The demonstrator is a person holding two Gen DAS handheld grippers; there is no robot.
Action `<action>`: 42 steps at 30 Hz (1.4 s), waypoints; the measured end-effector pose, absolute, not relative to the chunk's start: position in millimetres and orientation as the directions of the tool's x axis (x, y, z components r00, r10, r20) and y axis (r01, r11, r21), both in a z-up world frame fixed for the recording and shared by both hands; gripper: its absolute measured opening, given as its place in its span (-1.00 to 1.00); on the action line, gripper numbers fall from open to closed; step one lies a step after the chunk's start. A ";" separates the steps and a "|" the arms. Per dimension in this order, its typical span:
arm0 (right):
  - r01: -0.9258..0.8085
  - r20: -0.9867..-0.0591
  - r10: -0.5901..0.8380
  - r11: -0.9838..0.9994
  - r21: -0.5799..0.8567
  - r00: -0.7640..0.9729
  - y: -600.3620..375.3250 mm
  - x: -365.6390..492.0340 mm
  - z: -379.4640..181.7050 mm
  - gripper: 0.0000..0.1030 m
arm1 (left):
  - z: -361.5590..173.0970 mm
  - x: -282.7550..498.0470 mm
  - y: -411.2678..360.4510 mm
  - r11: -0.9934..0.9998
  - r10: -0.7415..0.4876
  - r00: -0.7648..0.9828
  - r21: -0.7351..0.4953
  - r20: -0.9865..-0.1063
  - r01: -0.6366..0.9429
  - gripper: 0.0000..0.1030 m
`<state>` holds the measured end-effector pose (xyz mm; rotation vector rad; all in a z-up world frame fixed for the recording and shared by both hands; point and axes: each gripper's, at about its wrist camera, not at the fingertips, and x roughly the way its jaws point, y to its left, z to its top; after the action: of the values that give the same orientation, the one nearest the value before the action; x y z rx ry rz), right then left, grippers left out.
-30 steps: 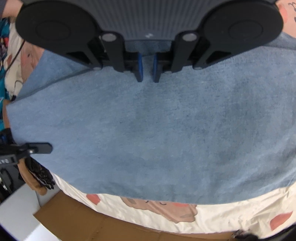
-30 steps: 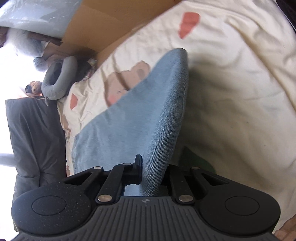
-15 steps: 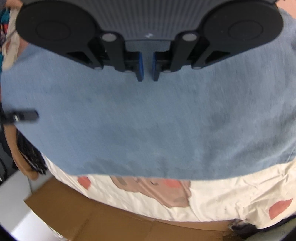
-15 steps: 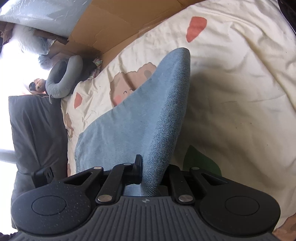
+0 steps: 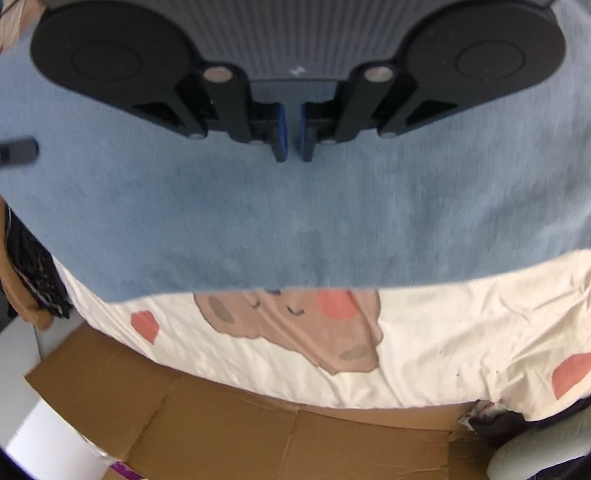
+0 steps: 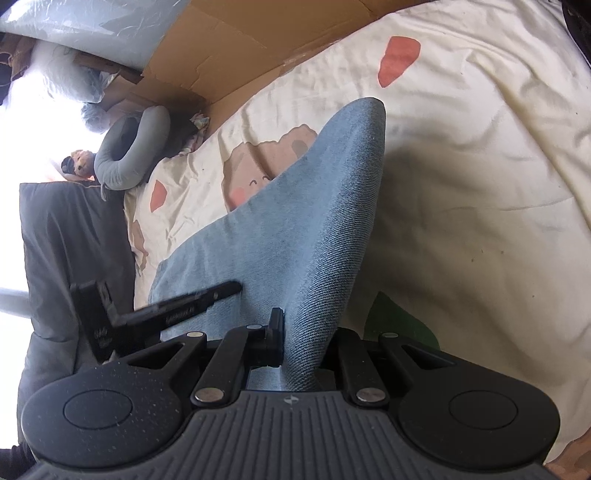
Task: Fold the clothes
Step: 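Close the left gripper on the blue fabric edge while the right gripper keeps holding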
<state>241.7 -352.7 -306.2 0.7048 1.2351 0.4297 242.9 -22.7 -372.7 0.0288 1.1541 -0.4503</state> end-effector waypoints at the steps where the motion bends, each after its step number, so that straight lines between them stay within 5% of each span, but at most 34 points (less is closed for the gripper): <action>1: 0.072 -0.702 0.649 0.717 0.693 0.292 -352.9 241.7 -306.2 -0.86 | -372.0 247.2 -24.2 0.912 -0.326 0.335 -0.200 -0.884 0.359 -0.85; 17: 0.082 -0.701 0.651 0.713 0.697 0.291 -357.3 242.1 -311.9 -0.86 | -372.4 298.5 -45.5 0.926 -0.300 0.399 -0.162 -0.867 0.342 -0.89; 42: 0.089 -0.731 0.605 0.748 0.658 0.317 -340.1 246.3 -293.8 -0.86 | -379.2 166.0 4.0 0.897 -0.390 0.246 -0.306 -0.887 0.318 -0.90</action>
<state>246.3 -340.1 -293.8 0.6785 1.2209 0.3761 166.0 4.0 -379.2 -0.0676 1.2307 -0.4835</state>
